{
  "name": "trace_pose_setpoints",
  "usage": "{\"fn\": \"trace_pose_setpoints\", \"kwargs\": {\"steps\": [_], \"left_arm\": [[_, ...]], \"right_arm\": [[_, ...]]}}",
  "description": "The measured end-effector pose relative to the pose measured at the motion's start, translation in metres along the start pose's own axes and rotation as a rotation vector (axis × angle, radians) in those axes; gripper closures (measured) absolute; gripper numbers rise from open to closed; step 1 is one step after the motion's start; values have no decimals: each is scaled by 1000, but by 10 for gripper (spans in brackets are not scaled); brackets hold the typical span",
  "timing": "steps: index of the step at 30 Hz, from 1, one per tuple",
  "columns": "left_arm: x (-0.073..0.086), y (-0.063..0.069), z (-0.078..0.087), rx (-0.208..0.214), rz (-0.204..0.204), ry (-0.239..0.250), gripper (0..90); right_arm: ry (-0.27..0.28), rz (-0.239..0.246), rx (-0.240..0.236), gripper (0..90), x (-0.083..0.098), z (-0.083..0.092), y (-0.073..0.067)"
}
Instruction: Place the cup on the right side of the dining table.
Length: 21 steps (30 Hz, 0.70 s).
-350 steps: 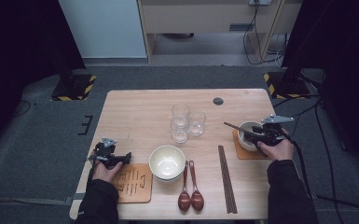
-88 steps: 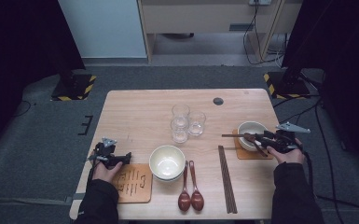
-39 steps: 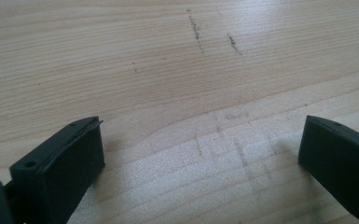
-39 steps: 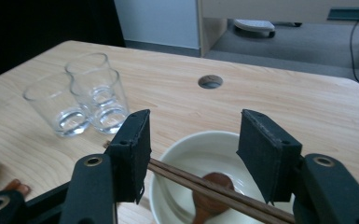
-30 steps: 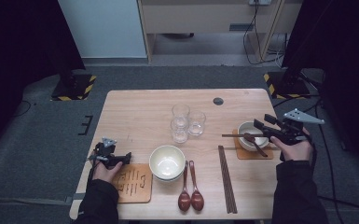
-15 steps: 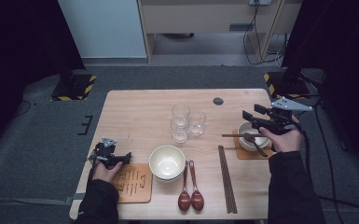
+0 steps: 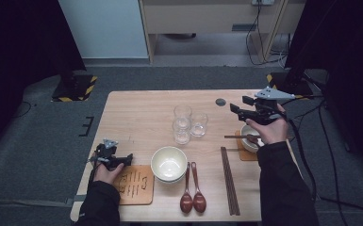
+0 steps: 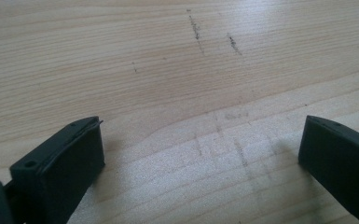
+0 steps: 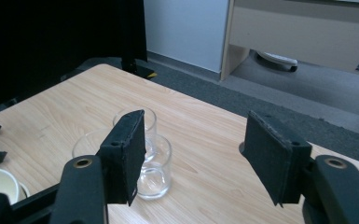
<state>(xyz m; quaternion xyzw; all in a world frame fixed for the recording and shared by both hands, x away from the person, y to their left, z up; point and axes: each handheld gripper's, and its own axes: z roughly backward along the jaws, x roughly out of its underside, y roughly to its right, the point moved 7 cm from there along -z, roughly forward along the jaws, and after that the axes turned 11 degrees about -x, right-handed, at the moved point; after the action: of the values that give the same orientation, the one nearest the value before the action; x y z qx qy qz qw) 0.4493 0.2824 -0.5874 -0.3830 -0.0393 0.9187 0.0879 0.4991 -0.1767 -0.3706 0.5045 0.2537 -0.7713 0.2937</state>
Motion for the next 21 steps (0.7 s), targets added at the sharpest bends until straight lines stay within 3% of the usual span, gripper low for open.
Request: {"fn": "trace_pose_setpoints", "kwargs": {"steps": [16, 21], "left_arm": [[0, 0, 0, 0, 0, 0, 0], [0, 0, 0, 0, 0, 0, 0]], "right_arm": [[-57, 44, -17, 382, -6, -50, -16], [-68, 38, -22, 382, -8, -66, -17]]}}
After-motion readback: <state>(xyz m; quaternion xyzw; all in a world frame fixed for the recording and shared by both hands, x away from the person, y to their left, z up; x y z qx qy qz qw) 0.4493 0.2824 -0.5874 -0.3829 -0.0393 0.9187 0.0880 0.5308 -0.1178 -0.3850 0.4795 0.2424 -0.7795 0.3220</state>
